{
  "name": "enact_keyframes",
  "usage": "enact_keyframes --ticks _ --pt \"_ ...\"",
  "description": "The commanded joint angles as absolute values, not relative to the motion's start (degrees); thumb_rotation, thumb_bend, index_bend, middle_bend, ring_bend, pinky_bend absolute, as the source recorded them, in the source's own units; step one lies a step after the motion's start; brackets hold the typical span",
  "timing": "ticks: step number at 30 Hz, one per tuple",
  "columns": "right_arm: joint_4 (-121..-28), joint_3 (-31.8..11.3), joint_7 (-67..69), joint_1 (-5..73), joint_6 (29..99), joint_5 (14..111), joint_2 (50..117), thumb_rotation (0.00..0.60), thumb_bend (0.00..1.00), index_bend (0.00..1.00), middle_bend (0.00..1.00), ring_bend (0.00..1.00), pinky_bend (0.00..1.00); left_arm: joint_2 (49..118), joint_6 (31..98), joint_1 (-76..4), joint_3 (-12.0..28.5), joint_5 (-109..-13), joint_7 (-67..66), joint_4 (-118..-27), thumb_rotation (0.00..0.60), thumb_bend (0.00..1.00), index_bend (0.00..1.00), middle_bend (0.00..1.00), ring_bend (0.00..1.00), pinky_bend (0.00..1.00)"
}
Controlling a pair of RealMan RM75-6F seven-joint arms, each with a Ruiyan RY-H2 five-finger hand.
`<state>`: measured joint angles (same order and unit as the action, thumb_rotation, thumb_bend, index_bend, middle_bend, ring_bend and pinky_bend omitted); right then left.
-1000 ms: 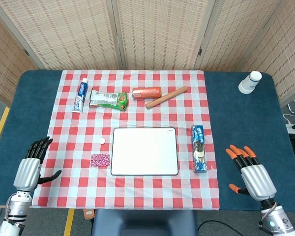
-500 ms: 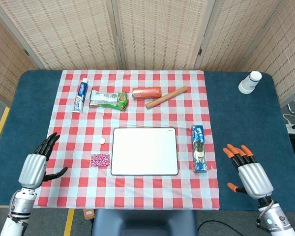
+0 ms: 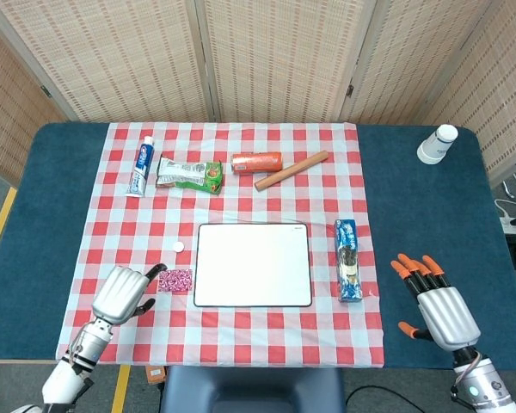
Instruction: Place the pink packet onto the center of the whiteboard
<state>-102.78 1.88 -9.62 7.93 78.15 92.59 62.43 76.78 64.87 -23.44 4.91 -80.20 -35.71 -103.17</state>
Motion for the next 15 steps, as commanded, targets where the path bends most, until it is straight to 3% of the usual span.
enact_keyframes --ticks 1,7,15 --pt "-102.8 1.9 -9.5 8.0 78.1 92.6 62.4 0.600 0.05 0.00 0.00 0.00 0.01 78.6 61.4 -26.0 4.8 -75.7 -41.0 -105.2 0.600 0.24 0.29 0.97 0.98 1.00" --pt "-102.6 2.0 -7.9 8.2 77.9 92.9 61.7 0.600 0.05 0.00 0.00 0.00 0.01 82.2 56.8 -29.8 6.3 -65.5 -44.2 -105.1 0.600 0.24 0.30 1.00 1.00 1.00" --pt "-102.2 2.1 -6.2 7.8 79.3 94.1 61.2 0.600 0.05 0.00 0.00 0.00 0.01 84.1 56.4 -33.9 7.6 -56.8 -46.8 -103.0 0.600 0.24 0.28 1.00 1.00 1.00"
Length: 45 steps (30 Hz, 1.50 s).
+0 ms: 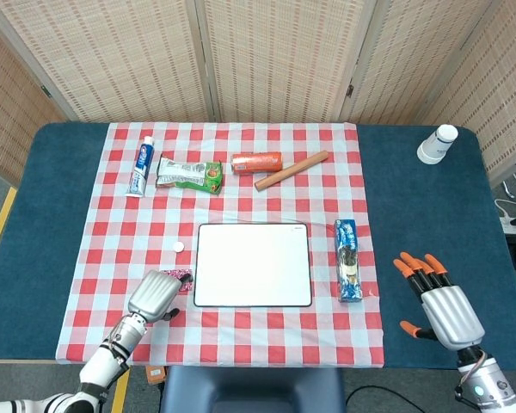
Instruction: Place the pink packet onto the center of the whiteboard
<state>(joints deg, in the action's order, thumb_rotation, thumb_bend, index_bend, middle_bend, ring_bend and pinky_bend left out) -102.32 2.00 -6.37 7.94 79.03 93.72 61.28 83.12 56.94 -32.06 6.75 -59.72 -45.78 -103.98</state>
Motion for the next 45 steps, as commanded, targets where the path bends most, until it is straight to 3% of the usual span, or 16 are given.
enact_keyframes --ticks 1,8,18,26,45 --pt "-102.2 2.2 -6.1 7.8 79.5 94.4 61.3 0.600 0.05 0.00 0.00 0.00 0.01 84.3 56.7 -34.3 8.0 -55.3 -46.7 -102.7 0.600 0.24 0.28 1.00 1.00 1.00" --pt "-102.0 1.9 -6.1 8.0 79.0 93.6 61.4 0.600 0.05 0.00 0.00 0.00 0.01 84.6 57.7 -36.7 9.6 -46.1 -46.1 -102.1 0.600 0.24 0.27 1.00 1.00 1.00" --pt "-102.0 1.7 -5.7 8.5 77.9 92.7 61.2 0.600 0.05 0.00 0.00 0.00 0.01 84.5 58.6 -39.1 9.4 -39.9 -43.7 -100.7 0.600 0.24 0.25 1.00 1.00 1.00" --pt "-102.1 1.5 -5.7 8.7 77.5 92.1 61.1 0.600 0.05 0.00 0.00 0.00 0.01 86.2 65.3 -40.4 10.0 -32.0 -45.6 -102.1 0.600 0.24 0.25 1.00 1.00 1.00" --pt "-102.0 1.4 -4.7 9.0 77.2 91.8 60.7 0.600 0.05 0.00 0.00 0.00 0.01 91.1 71.2 -42.6 9.2 -30.2 -46.8 -100.9 0.600 0.24 0.26 1.00 1.00 1.00"
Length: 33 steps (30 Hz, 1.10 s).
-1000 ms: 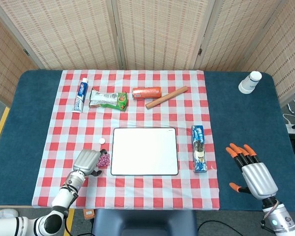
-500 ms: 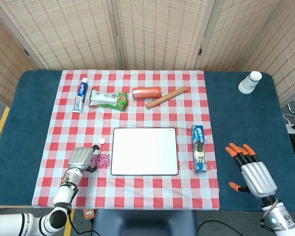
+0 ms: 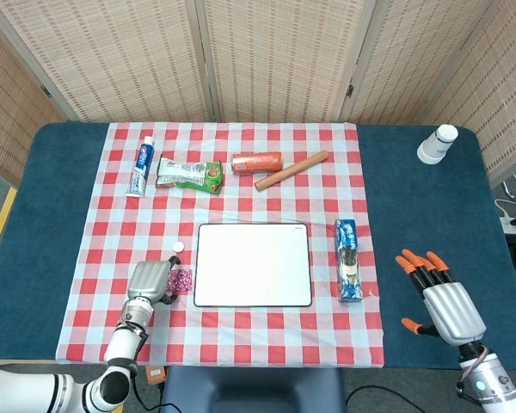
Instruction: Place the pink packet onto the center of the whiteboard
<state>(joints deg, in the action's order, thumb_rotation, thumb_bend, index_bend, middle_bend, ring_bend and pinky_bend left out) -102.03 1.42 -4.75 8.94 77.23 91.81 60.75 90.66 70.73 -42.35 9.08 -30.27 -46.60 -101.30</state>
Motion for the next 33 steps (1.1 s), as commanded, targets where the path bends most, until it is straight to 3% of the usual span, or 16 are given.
enact_keyframes --ticks 1,33 --pt "-102.0 1.4 -4.7 9.0 77.2 91.8 60.7 0.600 0.05 0.00 0.00 0.00 0.01 91.2 71.2 -42.7 9.3 -30.1 -46.9 -100.8 0.600 0.24 0.26 1.00 1.00 1.00" --pt "-102.0 1.0 -5.3 9.4 76.4 90.5 61.0 0.600 0.05 0.00 0.00 0.00 0.01 94.4 71.8 -43.5 8.3 -29.2 -47.2 -96.8 0.600 0.24 0.29 1.00 1.00 1.00"
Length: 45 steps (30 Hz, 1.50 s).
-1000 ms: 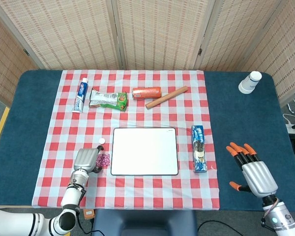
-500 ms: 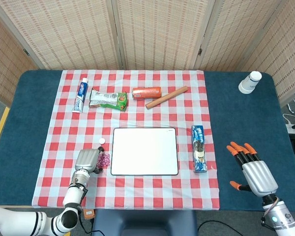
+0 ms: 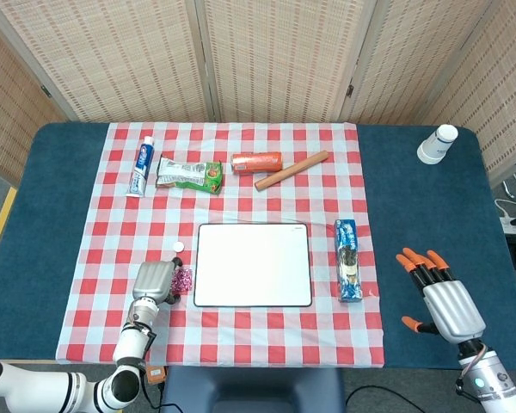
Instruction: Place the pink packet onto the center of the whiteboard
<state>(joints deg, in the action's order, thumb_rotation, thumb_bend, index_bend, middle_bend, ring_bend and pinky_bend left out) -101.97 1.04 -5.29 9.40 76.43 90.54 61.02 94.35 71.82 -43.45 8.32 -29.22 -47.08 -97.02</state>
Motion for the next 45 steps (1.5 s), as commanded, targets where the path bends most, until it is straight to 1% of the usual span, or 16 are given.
enact_keyframes --ticks 1,19,28,45 --pt "-102.0 1.0 -5.4 9.5 76.3 90.4 61.1 0.600 0.05 0.00 0.00 0.00 0.01 94.5 71.7 -43.5 8.4 -29.1 -47.2 -96.8 0.600 0.24 0.29 1.00 1.00 1.00" --pt "-101.9 1.0 -5.5 9.5 76.3 90.3 61.2 0.600 0.05 0.00 0.00 0.00 0.01 94.5 69.8 -43.2 8.8 -28.3 -46.4 -95.2 0.600 0.24 0.29 1.00 1.00 1.00" --pt "-101.9 1.0 -5.3 9.5 76.5 90.4 61.2 0.600 0.05 0.00 0.00 0.00 0.01 94.1 69.5 -43.6 9.0 -27.9 -46.8 -95.2 0.600 0.24 0.35 1.00 1.00 1.00" --pt "-101.6 1.1 -4.8 9.4 77.0 90.9 61.2 0.600 0.05 0.00 0.00 0.00 0.01 94.1 69.8 -43.7 9.1 -28.1 -46.7 -95.1 0.600 0.24 0.39 1.00 1.00 1.00"
